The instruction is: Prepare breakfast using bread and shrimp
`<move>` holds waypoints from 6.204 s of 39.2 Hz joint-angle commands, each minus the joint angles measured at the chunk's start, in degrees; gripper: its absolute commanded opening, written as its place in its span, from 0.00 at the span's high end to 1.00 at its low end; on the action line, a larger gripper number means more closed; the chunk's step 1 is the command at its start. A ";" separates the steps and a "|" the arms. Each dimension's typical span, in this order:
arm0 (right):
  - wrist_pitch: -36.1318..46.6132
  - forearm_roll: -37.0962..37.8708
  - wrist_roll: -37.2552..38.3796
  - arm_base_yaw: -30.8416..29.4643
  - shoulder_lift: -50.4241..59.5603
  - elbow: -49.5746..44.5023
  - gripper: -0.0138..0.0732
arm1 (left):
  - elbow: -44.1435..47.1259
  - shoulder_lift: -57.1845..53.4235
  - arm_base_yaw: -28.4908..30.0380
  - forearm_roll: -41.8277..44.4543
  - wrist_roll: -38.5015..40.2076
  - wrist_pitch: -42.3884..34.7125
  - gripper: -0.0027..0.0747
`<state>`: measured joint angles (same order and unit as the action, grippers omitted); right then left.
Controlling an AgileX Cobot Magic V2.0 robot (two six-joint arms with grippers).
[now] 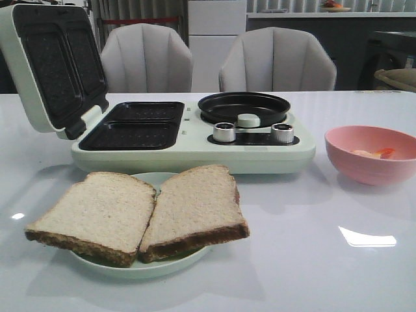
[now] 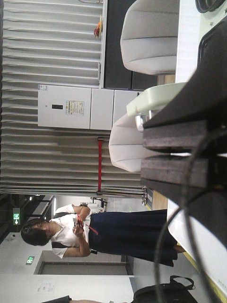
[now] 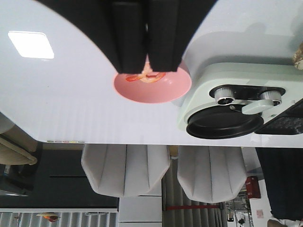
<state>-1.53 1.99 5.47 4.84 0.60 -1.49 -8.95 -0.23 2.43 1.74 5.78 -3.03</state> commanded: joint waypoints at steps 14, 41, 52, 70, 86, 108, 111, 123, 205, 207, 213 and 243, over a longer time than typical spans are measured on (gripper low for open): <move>5.10 0.81 0.10 -0.23 1.24 0.91 0.68 | -11.51 11.13 -6.62 2.44 0.56 16.84 0.82; 5.10 0.81 0.10 -0.23 1.24 0.91 0.68 | -15.42 22.73 -10.30 2.15 0.56 17.59 0.80; 5.10 0.81 0.10 -0.23 1.24 0.91 0.68 | -15.42 22.73 -10.30 3.04 0.56 17.98 0.41; 5.10 0.81 0.10 -0.23 1.24 0.91 0.68 | -15.42 22.73 -10.30 3.38 0.56 18.21 0.32; 5.10 0.81 0.10 -0.23 1.24 0.91 0.68 | -15.22 22.73 -10.30 9.01 0.56 18.21 0.32; 5.10 0.81 0.10 -0.23 1.24 0.91 0.68 | -15.08 32.61 -26.07 47.40 3.10 19.43 0.33; 5.10 0.81 0.10 -0.23 1.24 0.91 0.68 | -15.08 35.40 -29.58 50.48 3.10 20.03 0.33; 5.10 0.81 0.10 -0.23 1.24 0.91 0.68 | -15.08 48.23 -41.04 58.00 3.10 26.29 0.33; 5.10 0.81 0.10 -0.23 1.24 0.91 0.68 | -23.23 86.74 -46.46 81.60 7.48 22.46 0.50; 5.10 0.81 0.10 -0.23 1.24 0.91 0.68 | -23.43 87.48 -46.46 81.60 7.48 22.46 0.53; 5.10 0.81 0.10 -0.23 1.24 0.91 0.68 | -24.74 88.53 -46.46 81.60 7.40 23.31 0.66; 5.10 0.81 0.10 -0.23 1.24 0.91 0.68 | -25.26 79.29 -47.25 77.93 7.40 26.17 0.82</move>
<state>-1.53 1.99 5.47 4.84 0.60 -1.49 -32.71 82.17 -44.39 80.23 12.60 21.11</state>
